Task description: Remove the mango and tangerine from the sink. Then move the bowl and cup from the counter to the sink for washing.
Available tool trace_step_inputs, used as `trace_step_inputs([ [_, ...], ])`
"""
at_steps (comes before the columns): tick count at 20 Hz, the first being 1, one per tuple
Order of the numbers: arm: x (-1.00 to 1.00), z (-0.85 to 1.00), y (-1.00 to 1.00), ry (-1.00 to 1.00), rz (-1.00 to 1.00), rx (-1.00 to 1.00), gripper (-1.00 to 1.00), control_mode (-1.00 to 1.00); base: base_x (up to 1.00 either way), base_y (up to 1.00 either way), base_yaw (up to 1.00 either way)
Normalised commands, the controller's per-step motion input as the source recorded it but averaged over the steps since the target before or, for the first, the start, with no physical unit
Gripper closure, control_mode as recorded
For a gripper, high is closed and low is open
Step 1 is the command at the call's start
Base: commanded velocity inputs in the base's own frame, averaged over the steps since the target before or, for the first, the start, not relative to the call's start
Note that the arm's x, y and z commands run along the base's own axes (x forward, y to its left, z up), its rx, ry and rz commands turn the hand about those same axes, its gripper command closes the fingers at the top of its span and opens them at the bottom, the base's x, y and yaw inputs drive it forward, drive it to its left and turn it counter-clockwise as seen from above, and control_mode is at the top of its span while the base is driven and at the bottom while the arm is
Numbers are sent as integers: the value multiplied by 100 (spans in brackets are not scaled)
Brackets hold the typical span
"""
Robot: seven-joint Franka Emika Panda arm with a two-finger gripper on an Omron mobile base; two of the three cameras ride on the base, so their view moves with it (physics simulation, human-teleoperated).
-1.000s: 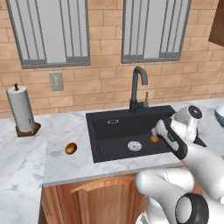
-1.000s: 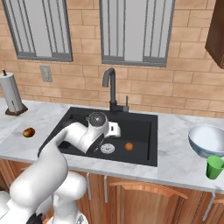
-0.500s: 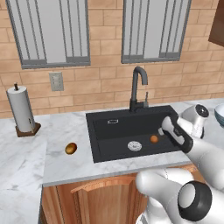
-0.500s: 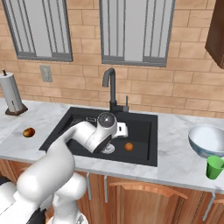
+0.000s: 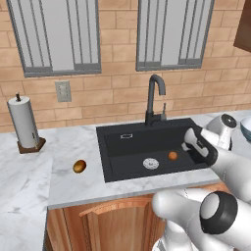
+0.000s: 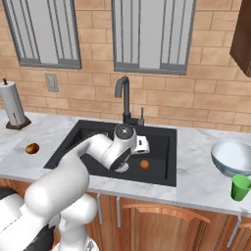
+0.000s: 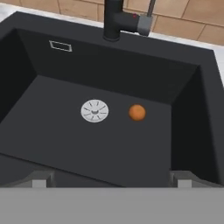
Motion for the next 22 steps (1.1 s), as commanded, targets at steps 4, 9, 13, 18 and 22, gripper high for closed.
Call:
trace_step_inputs([
  [4, 2, -1, -17, 4, 0, 0, -100, -100, 0, 0, 0],
  [9, 5, -6, -9, 2, 0, 0, -100, -100, 0, 0, 0],
  [13, 12, -5, -2, 3, 0, 0, -100, -100, 0, 0, 0],
  [18, 16, -8, 1, 0, 0, 0, -100, -100, 0, 0, 0],
  [22, 17, -8, 1, 0, 0, 0, -100, -100, 0, 0, 0],
])
